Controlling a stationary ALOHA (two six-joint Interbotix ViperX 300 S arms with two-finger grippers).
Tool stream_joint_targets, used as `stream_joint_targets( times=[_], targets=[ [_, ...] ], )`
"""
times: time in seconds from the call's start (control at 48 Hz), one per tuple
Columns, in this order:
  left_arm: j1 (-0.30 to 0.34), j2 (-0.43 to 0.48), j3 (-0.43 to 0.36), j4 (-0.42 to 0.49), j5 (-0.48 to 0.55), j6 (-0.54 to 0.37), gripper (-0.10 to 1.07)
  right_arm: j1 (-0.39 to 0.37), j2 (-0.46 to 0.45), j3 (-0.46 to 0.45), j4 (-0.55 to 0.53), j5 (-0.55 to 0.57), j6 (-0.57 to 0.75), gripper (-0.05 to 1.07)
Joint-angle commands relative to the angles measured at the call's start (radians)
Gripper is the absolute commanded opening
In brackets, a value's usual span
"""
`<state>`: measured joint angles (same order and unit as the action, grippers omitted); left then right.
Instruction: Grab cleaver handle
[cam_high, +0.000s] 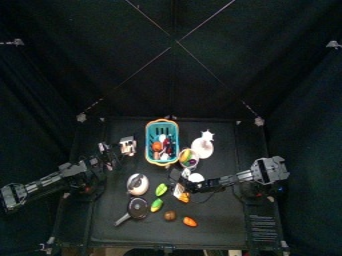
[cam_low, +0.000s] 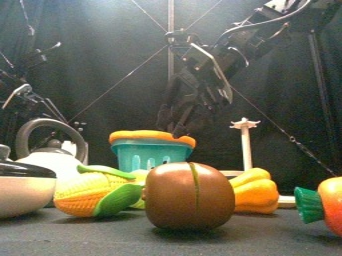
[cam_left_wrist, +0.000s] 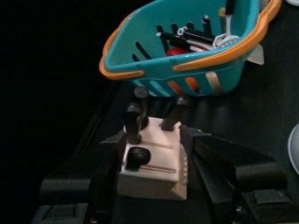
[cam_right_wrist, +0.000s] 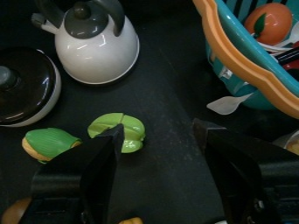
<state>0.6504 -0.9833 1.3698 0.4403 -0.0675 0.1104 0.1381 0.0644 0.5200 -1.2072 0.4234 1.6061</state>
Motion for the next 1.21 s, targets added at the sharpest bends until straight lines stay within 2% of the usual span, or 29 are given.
stream_joint_targets(
  times=[0.0,0.146,0.375,0.562,0.75,1.0,1.188],
  targets=[
    [0.029,0.002,-0.020,0.006,-0.005,0.006,0.88,0.000,-0.015,-0.009,-0.002,-0.002,0.002,0.95],
    [0.069,0.002,-0.018,0.002,-0.014,0.025,0.88,-0.002,-0.015,-0.011,-0.002,-0.002,0.002,0.95],
    [0.071,0.003,-0.014,0.002,-0.011,0.037,0.87,-0.002,-0.011,-0.012,-0.002,-0.002,0.002,0.95],
    [0.071,0.006,-0.012,0.002,-0.011,0.037,0.76,-0.002,-0.011,-0.009,-0.002,-0.003,0.002,0.95],
    [0.064,0.025,-0.009,0.002,-0.014,0.037,0.65,-0.002,-0.009,-0.008,-0.002,-0.003,0.002,0.95],
    [0.052,0.035,-0.012,-0.012,-0.018,0.037,0.65,-0.005,-0.005,-0.011,-0.002,-0.003,0.002,0.95],
    [0.008,0.035,-0.014,-0.035,-0.020,0.035,0.65,-0.008,-0.005,-0.014,-0.002,-0.003,0.002,0.95]
  ],
)
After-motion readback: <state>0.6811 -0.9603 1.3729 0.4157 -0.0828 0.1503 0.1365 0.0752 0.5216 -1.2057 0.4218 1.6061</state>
